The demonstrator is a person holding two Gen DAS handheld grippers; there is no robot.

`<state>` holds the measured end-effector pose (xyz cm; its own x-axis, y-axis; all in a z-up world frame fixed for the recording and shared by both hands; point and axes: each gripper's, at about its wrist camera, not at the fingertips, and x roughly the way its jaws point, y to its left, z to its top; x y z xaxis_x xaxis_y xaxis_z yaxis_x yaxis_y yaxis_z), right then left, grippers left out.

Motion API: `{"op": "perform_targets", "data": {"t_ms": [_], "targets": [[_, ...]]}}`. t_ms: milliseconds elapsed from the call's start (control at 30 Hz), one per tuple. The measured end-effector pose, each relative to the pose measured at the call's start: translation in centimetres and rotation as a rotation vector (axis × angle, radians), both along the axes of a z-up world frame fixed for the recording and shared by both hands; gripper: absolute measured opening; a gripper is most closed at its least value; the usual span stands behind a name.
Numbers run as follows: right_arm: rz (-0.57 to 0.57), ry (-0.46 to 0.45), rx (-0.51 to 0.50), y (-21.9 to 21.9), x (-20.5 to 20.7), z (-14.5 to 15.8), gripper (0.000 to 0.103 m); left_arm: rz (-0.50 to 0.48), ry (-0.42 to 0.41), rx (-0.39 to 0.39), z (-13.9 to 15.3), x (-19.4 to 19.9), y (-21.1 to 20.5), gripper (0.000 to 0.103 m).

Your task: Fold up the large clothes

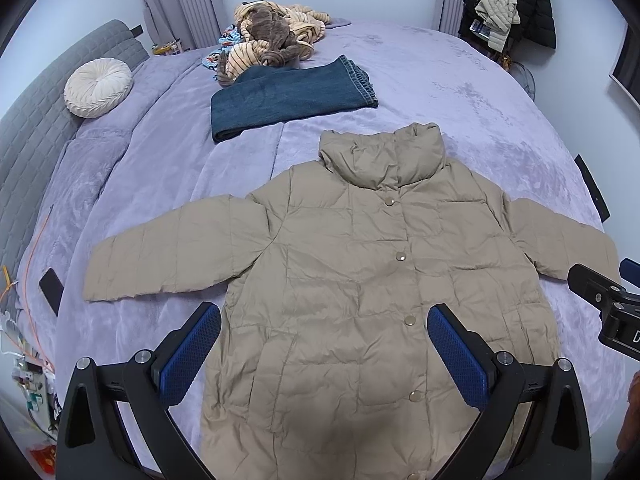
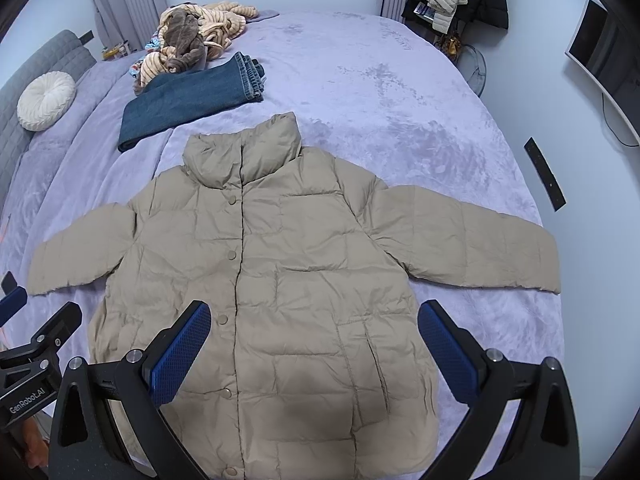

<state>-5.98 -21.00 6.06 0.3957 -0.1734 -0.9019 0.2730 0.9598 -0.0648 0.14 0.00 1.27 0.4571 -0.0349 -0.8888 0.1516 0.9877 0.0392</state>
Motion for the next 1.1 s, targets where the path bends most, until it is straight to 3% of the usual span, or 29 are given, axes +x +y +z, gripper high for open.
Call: {"op": "perform_targets", "data": {"t_ms": [1100], "targets": [[0.001,-0.001,0.002,-0.01,0.28,0.18,0.103,0.001,0.002,0.001,-0.01,0.20,0.01,0.103]]}}
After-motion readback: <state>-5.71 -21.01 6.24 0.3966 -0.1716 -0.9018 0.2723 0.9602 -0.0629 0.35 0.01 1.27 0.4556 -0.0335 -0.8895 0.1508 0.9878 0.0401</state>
